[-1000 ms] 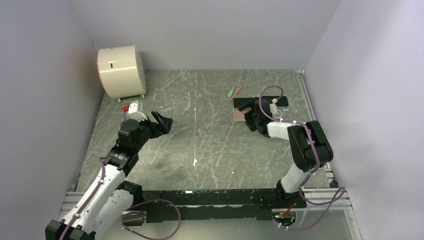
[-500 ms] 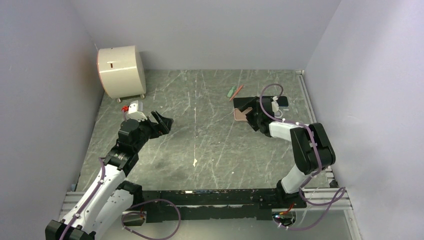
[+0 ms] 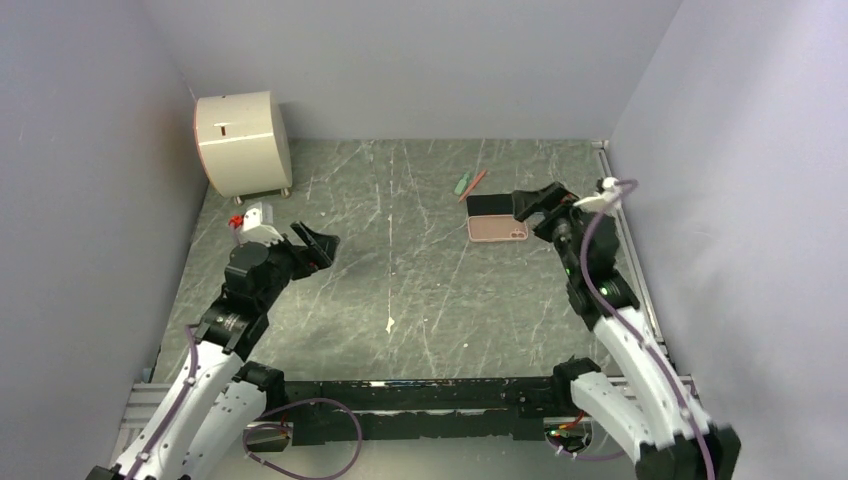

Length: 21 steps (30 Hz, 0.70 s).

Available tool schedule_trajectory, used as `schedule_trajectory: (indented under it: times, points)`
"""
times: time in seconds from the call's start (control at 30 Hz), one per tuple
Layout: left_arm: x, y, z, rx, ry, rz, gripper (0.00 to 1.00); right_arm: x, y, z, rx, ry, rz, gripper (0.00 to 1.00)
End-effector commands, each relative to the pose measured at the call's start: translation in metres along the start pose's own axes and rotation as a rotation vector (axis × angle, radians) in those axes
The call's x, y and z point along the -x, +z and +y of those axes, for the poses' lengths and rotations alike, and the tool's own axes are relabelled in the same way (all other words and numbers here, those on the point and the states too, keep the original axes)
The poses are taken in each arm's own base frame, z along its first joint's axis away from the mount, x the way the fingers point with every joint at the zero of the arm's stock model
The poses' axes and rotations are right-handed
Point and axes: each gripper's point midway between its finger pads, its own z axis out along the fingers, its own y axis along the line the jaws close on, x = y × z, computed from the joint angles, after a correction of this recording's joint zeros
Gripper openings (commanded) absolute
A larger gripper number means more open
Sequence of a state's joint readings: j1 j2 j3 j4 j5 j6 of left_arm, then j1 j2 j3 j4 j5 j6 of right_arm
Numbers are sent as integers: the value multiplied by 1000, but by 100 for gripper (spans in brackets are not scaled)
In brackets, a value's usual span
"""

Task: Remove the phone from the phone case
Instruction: Reset both arms

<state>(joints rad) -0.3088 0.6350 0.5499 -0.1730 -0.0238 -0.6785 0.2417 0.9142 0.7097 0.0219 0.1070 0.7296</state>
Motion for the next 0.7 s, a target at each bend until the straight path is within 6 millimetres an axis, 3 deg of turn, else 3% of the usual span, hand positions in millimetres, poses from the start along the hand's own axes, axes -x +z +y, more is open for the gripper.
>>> schedule_trajectory:
  times: [0.0, 0.2, 0.3, 0.47, 0.67]
  points:
    - [26, -19, -9, 24, -20, -47, 94, 25, -52, -15, -30, -182, -109, 99]
    - [49, -50, -10, 93, 31, -58, 94, 61, -111, -23, -84, -269, -234, 99]
    - [58, -70, -12, 100, 75, -71, 94, 61, -128, -29, -94, -301, -241, 99]
    - [74, -101, -6, 137, 194, -116, 94, 60, -147, -47, -147, -326, -272, 99]
    - [80, -117, 7, 171, 247, -190, 94, 62, -157, -54, -141, -317, -335, 99]
